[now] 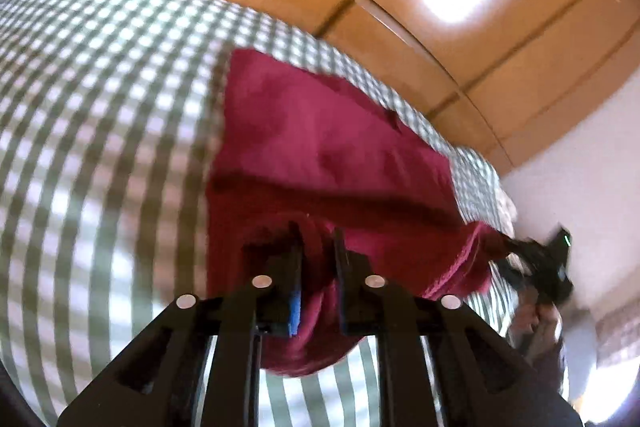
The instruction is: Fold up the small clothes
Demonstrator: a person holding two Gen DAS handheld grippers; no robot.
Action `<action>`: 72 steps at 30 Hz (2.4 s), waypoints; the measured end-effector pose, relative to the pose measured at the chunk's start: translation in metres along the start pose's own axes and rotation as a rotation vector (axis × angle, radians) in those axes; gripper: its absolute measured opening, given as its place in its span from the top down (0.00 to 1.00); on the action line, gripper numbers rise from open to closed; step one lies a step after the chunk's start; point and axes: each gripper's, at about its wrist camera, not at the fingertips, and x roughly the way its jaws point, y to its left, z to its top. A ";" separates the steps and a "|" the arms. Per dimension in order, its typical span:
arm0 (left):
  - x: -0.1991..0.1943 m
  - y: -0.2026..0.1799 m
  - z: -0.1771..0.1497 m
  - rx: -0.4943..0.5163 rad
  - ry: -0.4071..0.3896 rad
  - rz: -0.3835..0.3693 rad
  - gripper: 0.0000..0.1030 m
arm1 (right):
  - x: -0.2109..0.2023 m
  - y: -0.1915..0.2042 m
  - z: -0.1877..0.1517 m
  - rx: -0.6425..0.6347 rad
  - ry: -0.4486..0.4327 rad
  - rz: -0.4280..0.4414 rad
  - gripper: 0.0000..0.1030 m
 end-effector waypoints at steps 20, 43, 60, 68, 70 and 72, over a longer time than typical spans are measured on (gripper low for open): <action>-0.002 0.033 -0.066 0.002 0.052 -0.001 0.65 | 0.025 -0.015 -0.058 -0.216 0.013 -0.219 0.56; -0.095 0.025 -0.159 0.132 0.169 -0.024 0.76 | -0.099 -0.041 -0.172 -0.242 0.137 -0.161 0.84; -0.047 0.011 -0.056 0.141 0.025 -0.021 0.71 | -0.036 0.001 -0.100 -0.334 0.001 -0.262 0.80; -0.082 0.000 -0.067 0.181 -0.061 -0.014 0.93 | -0.091 0.008 -0.112 -0.320 -0.058 -0.157 0.93; -0.095 -0.008 -0.068 0.204 -0.089 -0.017 0.93 | -0.102 0.016 -0.110 -0.316 -0.080 -0.131 0.93; -0.101 -0.015 -0.061 0.212 -0.113 -0.031 0.93 | -0.106 0.024 -0.100 -0.312 -0.104 -0.110 0.93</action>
